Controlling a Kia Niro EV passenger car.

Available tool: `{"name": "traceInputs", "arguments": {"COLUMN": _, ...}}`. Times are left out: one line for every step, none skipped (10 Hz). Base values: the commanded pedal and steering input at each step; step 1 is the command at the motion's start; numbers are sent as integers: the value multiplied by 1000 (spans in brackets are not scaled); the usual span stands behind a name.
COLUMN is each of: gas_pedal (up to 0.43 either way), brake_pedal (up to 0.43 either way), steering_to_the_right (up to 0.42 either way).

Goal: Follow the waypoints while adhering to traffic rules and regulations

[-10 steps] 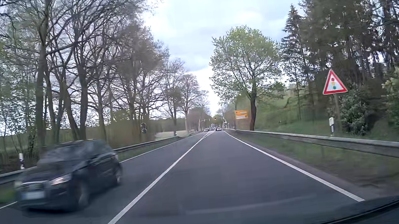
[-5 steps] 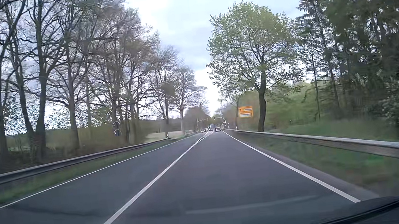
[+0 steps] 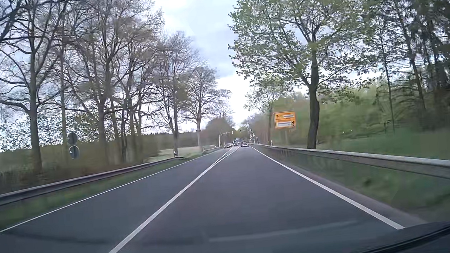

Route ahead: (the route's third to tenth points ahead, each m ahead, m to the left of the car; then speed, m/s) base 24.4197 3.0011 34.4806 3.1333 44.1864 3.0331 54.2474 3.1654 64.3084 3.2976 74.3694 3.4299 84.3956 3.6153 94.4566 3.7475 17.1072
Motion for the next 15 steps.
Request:
{"name": "traceInputs", "arguments": {"gas_pedal": 0, "brake_pedal": 183, "steering_to_the_right": 1}}
{"name": "traceInputs", "arguments": {"gas_pedal": 0, "brake_pedal": 189, "steering_to_the_right": 1}}
{"name": "traceInputs", "arguments": {"gas_pedal": 0, "brake_pedal": 183, "steering_to_the_right": 0}}
{"name": "traceInputs", "arguments": {"gas_pedal": 0, "brake_pedal": 165, "steering_to_the_right": 1}}
{"name": "traceInputs", "arguments": {"gas_pedal": 0, "brake_pedal": 146, "steering_to_the_right": 0}}
{"name": "traceInputs", "arguments": {"gas_pedal": 0, "brake_pedal": 128, "steering_to_the_right": 1}}
{"name": "traceInputs", "arguments": {"gas_pedal": 0, "brake_pedal": 122, "steering_to_the_right": 1}}
{"name": "traceInputs", "arguments": {"gas_pedal": 0, "brake_pedal": 122, "steering_to_the_right": 0}}
{"name": "traceInputs", "arguments": {"gas_pedal": 0, "brake_pedal": 140, "steering_to_the_right": 1}}
{"name": "traceInputs", "arguments": {"gas_pedal": 0, "brake_pedal": 152, "steering_to_the_right": 0}}
{"name": "traceInputs", "arguments": {"gas_pedal": 0, "brake_pedal": 165, "steering_to_the_right": 1}}
{"name": "traceInputs", "arguments": {"gas_pedal": 0, "brake_pedal": 171, "steering_to_the_right": 1}}
{"name": "traceInputs", "arguments": {"gas_pedal": 0, "brake_pedal": 171, "steering_to_the_right": 1}}
{"name": "traceInputs", "arguments": {"gas_pedal": 0, "brake_pedal": 165, "steering_to_the_right": 1}}
{"name": "traceInputs", "arguments": {"gas_pedal": 0, "brake_pedal": 159, "steering_to_the_right": 1}}
